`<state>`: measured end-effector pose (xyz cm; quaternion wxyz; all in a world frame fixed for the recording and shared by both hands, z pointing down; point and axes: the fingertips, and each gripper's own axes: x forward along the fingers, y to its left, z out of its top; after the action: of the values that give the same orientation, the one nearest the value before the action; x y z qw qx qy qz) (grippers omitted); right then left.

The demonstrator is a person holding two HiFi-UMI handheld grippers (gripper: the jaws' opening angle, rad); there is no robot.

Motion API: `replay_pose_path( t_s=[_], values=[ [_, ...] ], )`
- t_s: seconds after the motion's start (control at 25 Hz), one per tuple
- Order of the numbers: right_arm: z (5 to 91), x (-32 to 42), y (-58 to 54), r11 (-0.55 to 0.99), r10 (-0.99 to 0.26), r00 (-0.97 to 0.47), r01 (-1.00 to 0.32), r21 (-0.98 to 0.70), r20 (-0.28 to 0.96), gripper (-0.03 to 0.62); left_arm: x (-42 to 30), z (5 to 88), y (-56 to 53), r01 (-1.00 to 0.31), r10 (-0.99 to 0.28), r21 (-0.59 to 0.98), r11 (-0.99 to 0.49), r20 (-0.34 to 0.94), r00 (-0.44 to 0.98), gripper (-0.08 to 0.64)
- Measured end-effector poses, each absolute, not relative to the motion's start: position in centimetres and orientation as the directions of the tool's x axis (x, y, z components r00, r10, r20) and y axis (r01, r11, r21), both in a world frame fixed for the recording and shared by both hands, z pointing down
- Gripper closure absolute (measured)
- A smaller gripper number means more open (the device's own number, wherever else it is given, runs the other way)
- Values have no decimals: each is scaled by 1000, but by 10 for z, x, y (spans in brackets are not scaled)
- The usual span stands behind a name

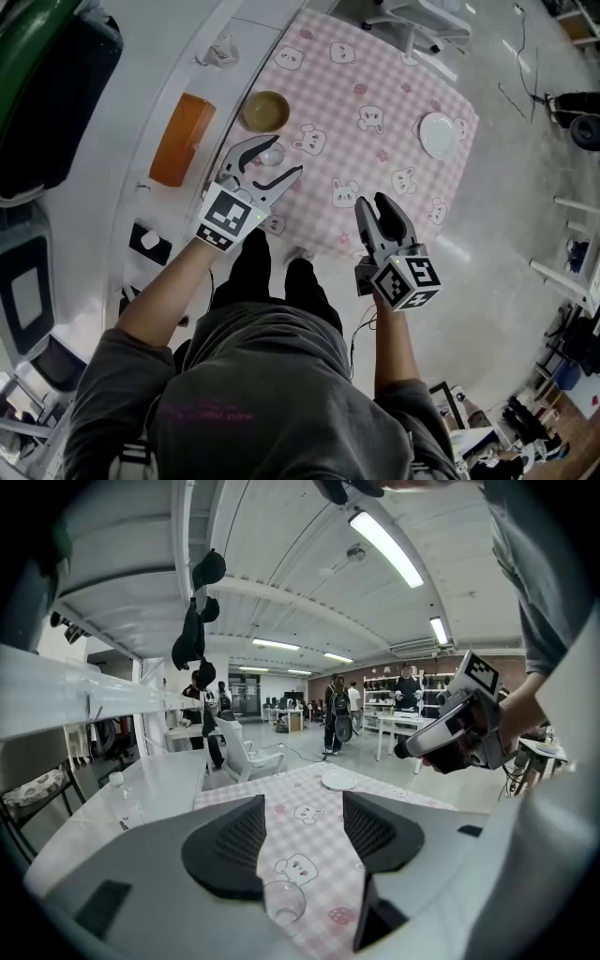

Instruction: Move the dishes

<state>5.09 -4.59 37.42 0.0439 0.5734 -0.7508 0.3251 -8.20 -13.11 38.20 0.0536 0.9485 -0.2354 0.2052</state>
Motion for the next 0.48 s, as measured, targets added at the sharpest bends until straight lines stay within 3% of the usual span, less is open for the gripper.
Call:
replay_pose_path(
  t_s=[0.48],
  values=[
    [320,64,-51,52,-898,-205,-928,-369,388,430,-36,321,-133,-376,-353,16,-927,304,885,322]
  ],
)
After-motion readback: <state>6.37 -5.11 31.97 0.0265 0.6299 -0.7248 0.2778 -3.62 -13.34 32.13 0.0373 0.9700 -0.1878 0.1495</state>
